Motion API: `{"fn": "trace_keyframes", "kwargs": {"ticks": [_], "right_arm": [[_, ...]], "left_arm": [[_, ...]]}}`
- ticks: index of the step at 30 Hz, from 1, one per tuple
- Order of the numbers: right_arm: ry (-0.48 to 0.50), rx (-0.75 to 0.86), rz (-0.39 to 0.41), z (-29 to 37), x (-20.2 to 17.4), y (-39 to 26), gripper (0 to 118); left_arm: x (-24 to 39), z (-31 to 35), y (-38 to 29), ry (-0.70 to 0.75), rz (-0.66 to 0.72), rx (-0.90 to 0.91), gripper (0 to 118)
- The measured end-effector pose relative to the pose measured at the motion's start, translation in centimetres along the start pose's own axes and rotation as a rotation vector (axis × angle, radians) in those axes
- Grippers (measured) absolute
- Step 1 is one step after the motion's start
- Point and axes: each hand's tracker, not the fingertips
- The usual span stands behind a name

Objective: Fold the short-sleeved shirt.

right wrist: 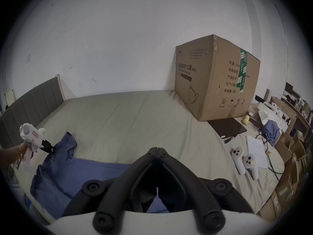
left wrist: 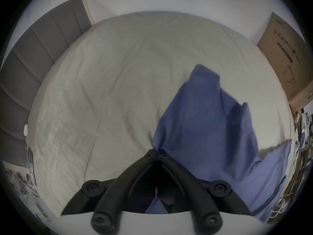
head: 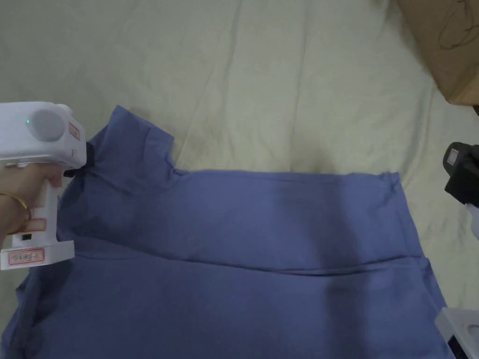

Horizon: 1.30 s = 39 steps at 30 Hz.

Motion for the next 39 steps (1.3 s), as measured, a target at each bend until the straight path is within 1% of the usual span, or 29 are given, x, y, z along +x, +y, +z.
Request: {"fn": "trace_keyframes", "kwargs": {"ticks": [1, 3, 4, 5, 6, 7, 9, 10, 11, 12, 17, 18, 19, 20, 22, 23, 24, 25, 26, 29, 30, 31, 32, 34, 37, 39], "right_arm": [[0.005, -0.014, -0.007, -0.6, 0.1, 0.5, 0], [0.027, -0.056, -0.005, -2.3, 0.8, 1.3, 1], [0.034, -0.093, -0.01, -3.6, 1.2, 1.9, 12], [0.038, -0.135, -0.016, -4.9, 1.6, 2.4, 34], [0.045, -0.187, -0.03, -6.6, 2.3, 2.9, 72], [0.052, -0.247, -0.042, -8.2, 2.9, 3.3, 85], [0.051, -0.37, -0.042, -11.8, 3.7, 3.5, 101], [0.037, -0.435, -0.048, -13.6, 4.3, 3.2, 117], [0.035, -0.481, -0.052, -14.7, 4.6, 3.0, 116], [0.0, -0.507, -0.051, -16.3, 4.8, 2.7, 113], [-0.12, -0.699, 0.001, -21.5, 5.3, -1.5, 113], [-0.135, -0.712, 0.001, -22.7, 5.5, -2.3, 113], [-0.143, -0.708, -0.006, -23.2, 5.6, -2.9, 109], [-0.141, -0.706, -0.019, -23.5, 5.6, -3.3, 101], [-0.121, -0.706, -0.077, -23.8, 5.5, -3.6, 54], [-0.112, -0.711, -0.105, -23.9, 5.5, -3.7, 37], [-0.095, -0.706, -0.131, -23.7, 5.4, -3.6, 27], [-0.1, -0.695, -0.122, -23.4, 5.4, -3.4, 11], [-0.094, -0.685, -0.117, -22.9, 5.1, -3.0, 3], [-0.068, -0.655, -0.105, -20.8, 5.3, -1.6, 2], [-0.051, -0.633, -0.109, -20.7, 6.5, -1.0, 2], [-0.018, -0.599, -0.133, -19.6, 7.0, -0.3, 2], [-0.006, -0.568, -0.145, -18.4, 7.4, 0.3, 2], [0.031, -0.508, -0.152, -15.3, 7.9, 1.0, 2], [0.056, -0.444, -0.109, -10.9, 8.7, 1.5, 2], [0.066, -0.412, -0.106, -7.6, 8.7, 1.0, 2]], "left_arm": [[-0.4, 0.5, 0.0, -0.033, 0.025, 0.005, 0], [-0.7, 2.1, -0.3, -0.07, 0.051, 0.07, 0], [-0.8, 3.0, -0.5, -0.077, 0.057, 0.096, 0], [-1.0, 3.6, -0.5, -0.092, 0.057, 0.114, 0], [-1.1, 4.4, -0.7, -0.104, 0.052, 0.131, 0], [-1.2, 5.2, -0.9, -0.106, 0.047, 0.147, 0], [-1.4, 6.1, -1.1, -0.116, 0.045, 0.17, 0], [-1.5, 6.6, -1.3, -0.124, 0.049, 0.18, 0], [-1.6, 6.9, -1.4, -0.128, 0.052, 0.183, 0], [-1.6, 7.1, -1.5, -0.132, 0.055, 0.189, 0], [-1.7, 6.8, -1.6, -0.137, 0.073, 0.183, 0], [-1.7, 6.7, -1.6, -0.139, 0.078, 0.181, 0], [-1.8, 6.6, -1.6, -0.14, 0.082, 0.182, 0], [-1.8, 6.5, -1.7, -0.14, 0.088, 0.181, 0], [-1.6, 6.7, -1.6, -0.145, 0.1, 0.179, 0], [-1.6, 6.6, -1.6, -0.146, 0.105, 0.178, 0], [-1.6, 6.6, -1.6, -0.148, 0.11, 0.176, 0], [-1.5, 6.6, -1.6, -0.148, 0.111, 0.177, 0], [-1.4, 6.6, -1.6, -0.147, 0.111, 0.177, 0], [-1.2, 7.4, -1.7, -0.15, 0.104, 0.176, 0], [-1.2, 7.9, -1.9, -0.156, 0.103, 0.179, 0], [-1.2, 8.5, -2.1, -0.163, 0.102, 0.185, 0], [-1.2, 9.1, -2.3, -0.173, 0.099, 0.193, 0], [-1.5, 10.8, -3.2, -0.188, 0.085, 0.216, 0], [-2.3, 13.6, -5.1, -0.21, 0.078, 0.258, 0], [-3.0, 15.2, -6.8, -0.232, 0.089, 0.277, 0]]}}
